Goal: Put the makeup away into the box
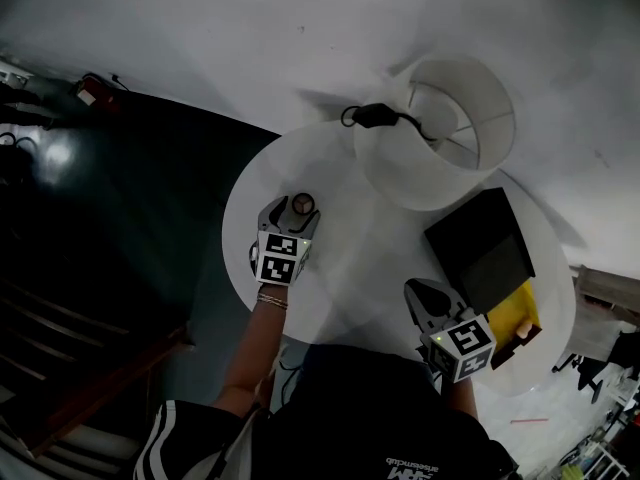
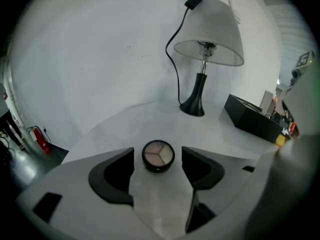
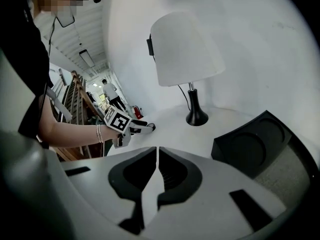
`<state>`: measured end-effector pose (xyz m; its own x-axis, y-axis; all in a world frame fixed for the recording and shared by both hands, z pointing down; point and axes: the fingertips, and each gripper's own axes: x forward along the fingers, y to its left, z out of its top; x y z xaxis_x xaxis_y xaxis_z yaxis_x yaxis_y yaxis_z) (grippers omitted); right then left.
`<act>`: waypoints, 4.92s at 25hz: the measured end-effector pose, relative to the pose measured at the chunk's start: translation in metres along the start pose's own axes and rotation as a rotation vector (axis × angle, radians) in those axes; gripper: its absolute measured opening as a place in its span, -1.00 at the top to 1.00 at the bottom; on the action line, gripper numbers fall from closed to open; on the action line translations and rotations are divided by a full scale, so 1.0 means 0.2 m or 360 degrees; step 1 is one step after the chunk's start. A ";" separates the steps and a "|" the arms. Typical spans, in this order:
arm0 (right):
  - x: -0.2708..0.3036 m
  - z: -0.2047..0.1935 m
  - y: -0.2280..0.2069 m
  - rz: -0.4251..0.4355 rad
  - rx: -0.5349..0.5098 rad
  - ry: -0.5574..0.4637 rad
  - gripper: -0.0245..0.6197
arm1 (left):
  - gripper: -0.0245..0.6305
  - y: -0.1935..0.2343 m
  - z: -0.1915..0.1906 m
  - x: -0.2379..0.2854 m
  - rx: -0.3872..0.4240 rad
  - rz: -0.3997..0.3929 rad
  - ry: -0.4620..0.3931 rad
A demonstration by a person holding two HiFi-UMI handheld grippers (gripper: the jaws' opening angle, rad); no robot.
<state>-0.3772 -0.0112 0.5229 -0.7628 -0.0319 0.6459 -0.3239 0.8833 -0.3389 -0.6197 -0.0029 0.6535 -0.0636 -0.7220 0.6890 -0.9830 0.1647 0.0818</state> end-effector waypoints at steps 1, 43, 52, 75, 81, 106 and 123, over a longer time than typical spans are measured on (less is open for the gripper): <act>-0.01 0.00 -0.01 -0.0012 0.0008 -0.0005 0.83 | 0.02 0.00 -0.01 0.01 0.0008 -0.0004 0.0025; -0.55 -0.23 -0.15 -0.0106 0.0059 -0.0302 0.83 | 0.24 -0.71 0.22 -0.23 0.0138 -0.0175 -0.0117; -0.75 -0.37 -0.21 -0.0171 0.0093 -0.0337 0.83 | 0.24 -0.98 0.27 -0.23 0.0225 -0.0259 -0.0146; -1.27 -0.71 -0.46 -0.0475 0.0314 -0.0514 0.83 | 0.24 -1.70 0.39 -0.18 0.0484 -0.0524 -0.0149; -1.39 -0.81 -0.51 -0.0557 0.0378 -0.0542 0.83 | 0.24 -1.88 0.40 -0.15 0.0579 -0.0597 -0.0137; -1.71 -1.08 -0.69 -0.0792 0.0626 -0.0699 0.83 | 0.24 -2.66 0.33 -0.12 0.0970 -0.1024 -0.0031; -1.81 -1.33 -0.68 -0.0898 0.0738 -0.0710 0.83 | 0.24 -3.12 0.09 0.02 0.1037 -0.1269 0.0275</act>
<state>0.0921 0.0051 0.5181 -0.5359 -0.6765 0.5052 -0.8435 0.4022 -0.3561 -0.0105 -0.1197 0.5925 0.6199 -0.3476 0.7034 -0.6348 -0.7492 0.1892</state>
